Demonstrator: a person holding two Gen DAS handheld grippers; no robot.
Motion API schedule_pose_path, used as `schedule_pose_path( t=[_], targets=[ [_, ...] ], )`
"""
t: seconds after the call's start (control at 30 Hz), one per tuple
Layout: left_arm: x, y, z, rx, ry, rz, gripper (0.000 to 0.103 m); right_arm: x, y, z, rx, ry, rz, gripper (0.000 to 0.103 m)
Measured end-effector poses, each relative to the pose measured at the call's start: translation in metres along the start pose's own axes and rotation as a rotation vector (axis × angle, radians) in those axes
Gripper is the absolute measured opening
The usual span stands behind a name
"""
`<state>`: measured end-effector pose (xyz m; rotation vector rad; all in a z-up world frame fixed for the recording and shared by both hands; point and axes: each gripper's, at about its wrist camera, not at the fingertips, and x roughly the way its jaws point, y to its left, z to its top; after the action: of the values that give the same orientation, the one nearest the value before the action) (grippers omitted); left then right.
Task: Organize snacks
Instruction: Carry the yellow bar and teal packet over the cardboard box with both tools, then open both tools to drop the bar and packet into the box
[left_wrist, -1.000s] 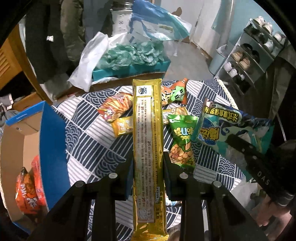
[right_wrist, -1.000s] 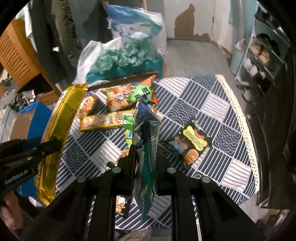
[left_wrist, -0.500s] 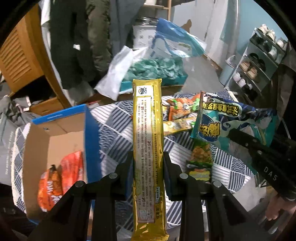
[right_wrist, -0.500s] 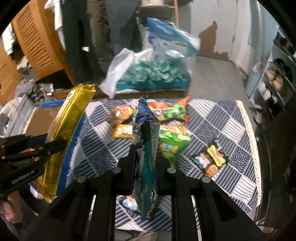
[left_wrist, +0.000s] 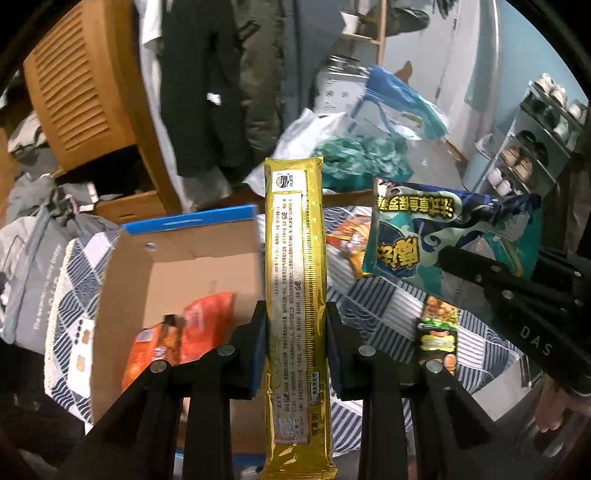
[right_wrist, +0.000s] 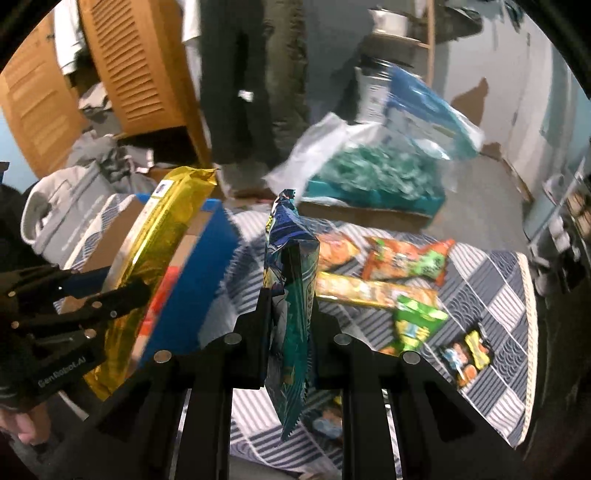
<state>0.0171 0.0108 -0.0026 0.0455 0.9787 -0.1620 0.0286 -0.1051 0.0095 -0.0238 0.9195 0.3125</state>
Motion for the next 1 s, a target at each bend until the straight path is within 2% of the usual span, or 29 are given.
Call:
schedule_pose_path(
  t=[0.3,0.6,1.0],
  targets=[
    [-0.007,0.059,-0.014,-0.081,-0.017,0.068,0.029,0.022,0.064,0.015,-0.103,0.02,0.066,0.015],
    [0.003,0.116,-0.036,-0.183,0.017,0.123,0.029,0.048,0.13,0.027,-0.2,0.054,0.117,0.015],
    [0.03,0.151,-0.04,-0.249,0.069,0.172,0.029,0.096,0.171,0.03,-0.248,0.125,0.082,0.015]
  ],
)
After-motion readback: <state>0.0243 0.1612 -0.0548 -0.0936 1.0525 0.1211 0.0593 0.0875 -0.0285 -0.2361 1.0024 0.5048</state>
